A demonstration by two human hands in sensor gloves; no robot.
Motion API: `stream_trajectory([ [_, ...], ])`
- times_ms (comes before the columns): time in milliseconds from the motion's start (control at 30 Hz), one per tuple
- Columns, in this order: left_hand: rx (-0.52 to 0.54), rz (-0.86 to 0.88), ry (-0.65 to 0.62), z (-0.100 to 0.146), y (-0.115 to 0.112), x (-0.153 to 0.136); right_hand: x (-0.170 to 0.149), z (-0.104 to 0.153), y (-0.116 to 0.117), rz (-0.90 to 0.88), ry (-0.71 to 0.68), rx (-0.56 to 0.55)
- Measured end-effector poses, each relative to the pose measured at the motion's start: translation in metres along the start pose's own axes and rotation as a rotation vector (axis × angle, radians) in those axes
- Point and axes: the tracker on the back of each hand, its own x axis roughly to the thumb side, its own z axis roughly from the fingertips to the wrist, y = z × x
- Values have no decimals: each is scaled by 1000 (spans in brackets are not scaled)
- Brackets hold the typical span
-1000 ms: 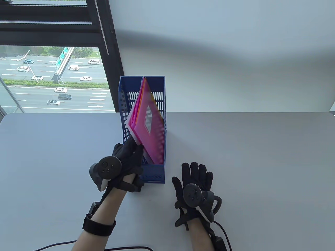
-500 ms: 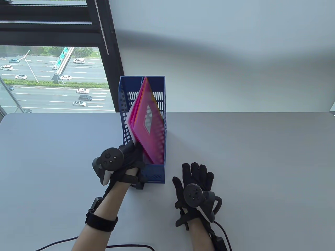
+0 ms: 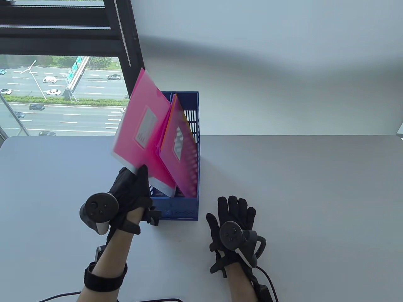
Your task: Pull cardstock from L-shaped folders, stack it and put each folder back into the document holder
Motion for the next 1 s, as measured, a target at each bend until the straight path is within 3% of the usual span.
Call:
stream_trajectory([
  [267, 151, 46, -77, 14, 65, 14, 1, 0, 0, -3, 1, 0],
  [433, 219, 98, -86, 25, 103, 13, 3, -3, -12, -34, 0, -36],
  [533, 259, 151, -69, 26, 123, 10, 8, -6, -26, -52, -6, -74],
  [700, 231, 262, -66, 23, 150, 2, 20, -20, -57, -123, -18, -117],
  [900, 177, 340, -70, 20, 163, -6, 37, -37, -106, -295, -87, -132],
  [1000, 230, 369, -85, 22, 170, -4, 44, -39, -130, -387, -134, -107],
])
